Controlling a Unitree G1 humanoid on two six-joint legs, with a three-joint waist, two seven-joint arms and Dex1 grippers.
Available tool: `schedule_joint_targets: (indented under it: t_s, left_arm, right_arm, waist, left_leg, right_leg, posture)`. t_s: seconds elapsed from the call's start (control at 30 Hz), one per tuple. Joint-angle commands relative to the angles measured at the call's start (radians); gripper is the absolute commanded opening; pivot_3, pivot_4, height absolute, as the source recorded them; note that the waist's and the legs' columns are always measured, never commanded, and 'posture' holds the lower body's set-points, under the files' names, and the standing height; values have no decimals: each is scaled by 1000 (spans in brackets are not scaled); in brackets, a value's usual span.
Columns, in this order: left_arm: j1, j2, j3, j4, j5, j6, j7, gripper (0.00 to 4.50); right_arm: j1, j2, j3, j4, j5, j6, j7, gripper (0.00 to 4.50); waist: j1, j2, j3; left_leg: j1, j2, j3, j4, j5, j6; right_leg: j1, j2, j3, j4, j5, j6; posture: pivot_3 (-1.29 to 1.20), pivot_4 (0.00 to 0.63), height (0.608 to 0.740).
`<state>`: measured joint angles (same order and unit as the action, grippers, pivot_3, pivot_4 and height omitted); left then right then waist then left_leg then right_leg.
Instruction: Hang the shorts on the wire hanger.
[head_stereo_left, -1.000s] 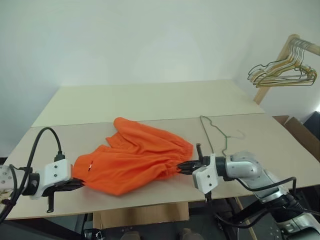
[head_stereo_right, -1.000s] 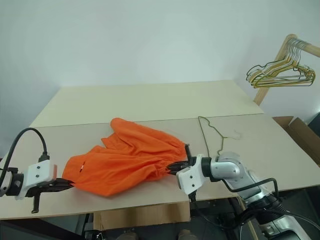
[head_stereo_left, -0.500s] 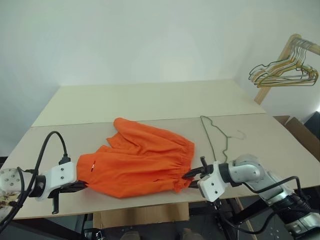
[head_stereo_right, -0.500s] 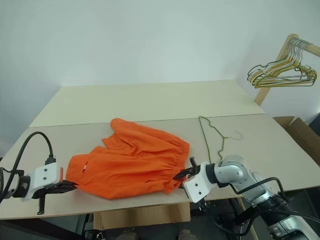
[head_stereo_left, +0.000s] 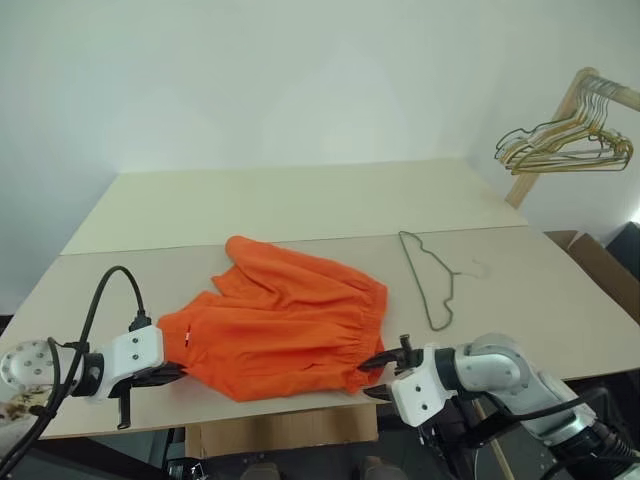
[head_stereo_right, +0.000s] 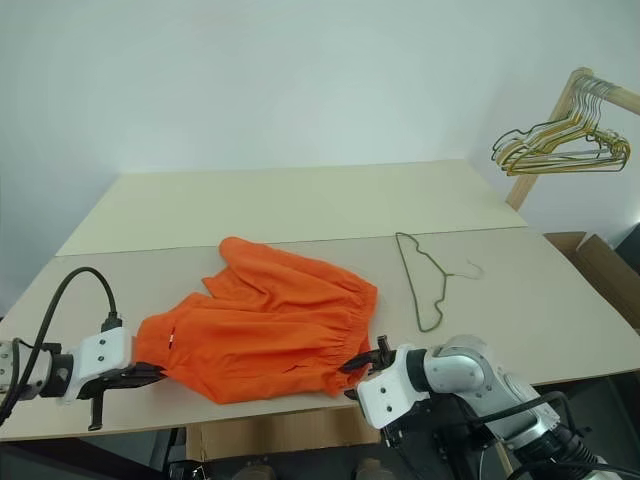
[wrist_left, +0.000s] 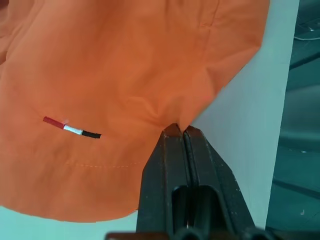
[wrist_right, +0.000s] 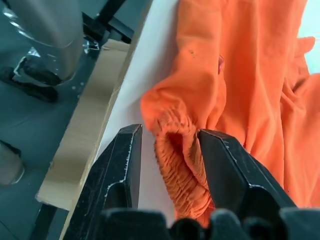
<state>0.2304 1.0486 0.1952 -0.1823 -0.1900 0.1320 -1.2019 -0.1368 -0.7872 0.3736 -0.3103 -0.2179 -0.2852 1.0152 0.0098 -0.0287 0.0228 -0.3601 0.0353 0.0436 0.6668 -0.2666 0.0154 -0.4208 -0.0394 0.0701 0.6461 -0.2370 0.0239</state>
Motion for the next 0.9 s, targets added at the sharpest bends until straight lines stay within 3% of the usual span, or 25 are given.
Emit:
schedule_joint_targets:
  t_s: [0.03,0.1,0.17,0.37,0.63,0.83,0.9]
  left_arm:
    - [-29,-1,-5,2,-4,-10,3,0]
    - [-40,-2,-15,13,2,-15,3,0]
    - [-48,-1,-22,22,4,-20,3,0]
    - [-62,-5,-31,38,10,-29,7,0]
    - [-31,-5,-18,33,7,-43,5,0]
    - [-39,-3,-20,16,-9,-37,-5,0]
    - [-103,-17,-37,34,-15,-42,1,0]
  right_arm:
    - [-20,20,-26,-26,-91,56,-66,2201]
    - [-28,30,-27,-21,-102,72,-77,2201]
    - [-29,19,-26,-29,-97,67,-65,1823]
    - [7,-16,-26,-73,-42,41,-31,15]
    - [27,-10,-38,-38,-66,44,-72,15]
    - [24,-27,-94,-54,85,161,-10,15]
    - [-39,-24,-118,-24,137,195,15,15]
  waist:
    - [0,0,0]
    - [0,0,0]
    - [0,0,0]
    - [0,0,0]
    - [-2,0,0]
    - [-1,-1,0]
    - [-1,-1,0]
  left_leg:
    - [1,0,0,0,0,0]
    - [0,0,0,0,0,0]
    - [0,0,1,0,0,0]
    - [0,0,1,0,0,0]
    - [0,0,1,0,0,0]
    - [0,0,1,0,0,0]
    - [0,0,1,0,0,0]
  right_leg:
    - [0,0,0,0,0,0]
    - [0,0,0,0,0,0]
    - [0,0,0,0,0,0]
    - [0,0,0,0,0,0]
    - [0,0,0,0,0,0]
    - [0,0,0,0,0,0]
    - [1,0,0,0,0,0]
  posture:
    - [44,0,740]
    - [42,0,740]
    - [40,0,740]
    - [41,0,740]
    - [39,0,740]
    - [37,0,740]
    - [33,0,740]
